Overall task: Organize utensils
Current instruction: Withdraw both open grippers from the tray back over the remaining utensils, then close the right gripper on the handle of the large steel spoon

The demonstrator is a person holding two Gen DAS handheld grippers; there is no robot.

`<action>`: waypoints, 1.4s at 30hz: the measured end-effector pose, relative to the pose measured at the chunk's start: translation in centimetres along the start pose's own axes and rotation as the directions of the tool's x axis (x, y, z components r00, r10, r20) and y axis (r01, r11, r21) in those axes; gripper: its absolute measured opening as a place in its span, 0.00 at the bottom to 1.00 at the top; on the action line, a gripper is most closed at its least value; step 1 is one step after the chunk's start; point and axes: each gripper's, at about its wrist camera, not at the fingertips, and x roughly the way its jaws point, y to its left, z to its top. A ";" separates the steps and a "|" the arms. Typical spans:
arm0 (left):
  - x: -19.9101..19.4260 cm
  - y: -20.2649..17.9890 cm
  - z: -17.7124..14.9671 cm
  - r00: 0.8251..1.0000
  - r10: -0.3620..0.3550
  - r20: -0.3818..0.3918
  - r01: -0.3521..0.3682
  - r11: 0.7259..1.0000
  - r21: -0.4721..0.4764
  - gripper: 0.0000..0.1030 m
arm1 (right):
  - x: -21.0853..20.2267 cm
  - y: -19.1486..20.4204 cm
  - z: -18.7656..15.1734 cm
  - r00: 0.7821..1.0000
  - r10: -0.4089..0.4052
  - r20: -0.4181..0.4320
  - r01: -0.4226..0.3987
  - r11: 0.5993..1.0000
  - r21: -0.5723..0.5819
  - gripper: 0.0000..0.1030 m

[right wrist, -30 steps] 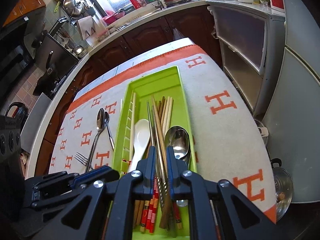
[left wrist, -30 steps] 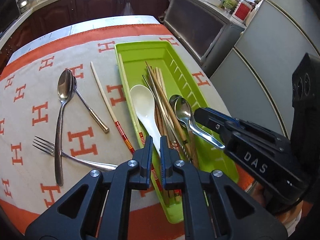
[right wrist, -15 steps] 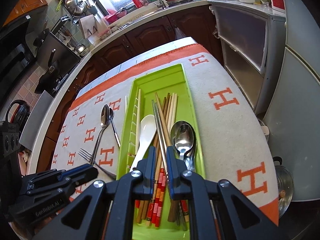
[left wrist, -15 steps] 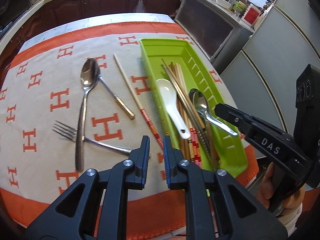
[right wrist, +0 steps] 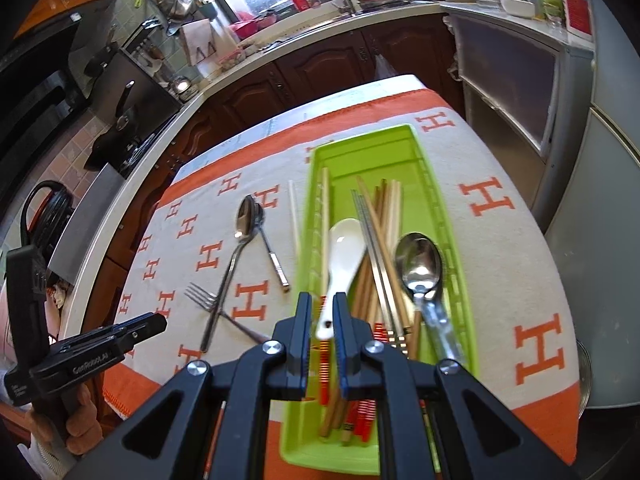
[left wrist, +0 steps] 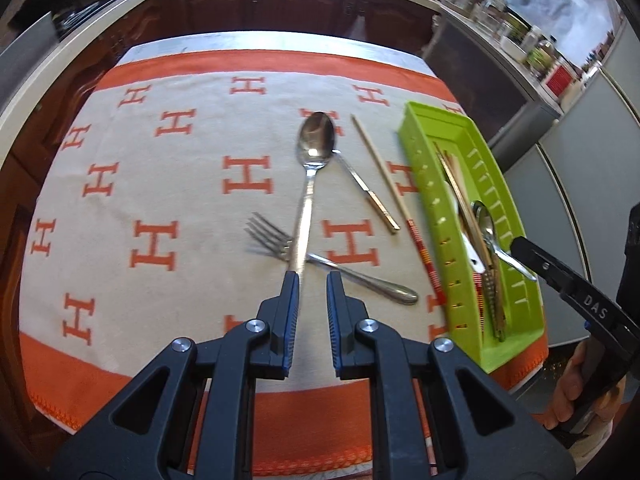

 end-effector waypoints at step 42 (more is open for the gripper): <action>4.3 11.5 0.7 0.997 -0.061 -0.040 0.053 0.980 -0.192 0.20 | 16.2 8.8 2.6 0.967 0.140 -0.215 -0.123 0.988 0.090 0.17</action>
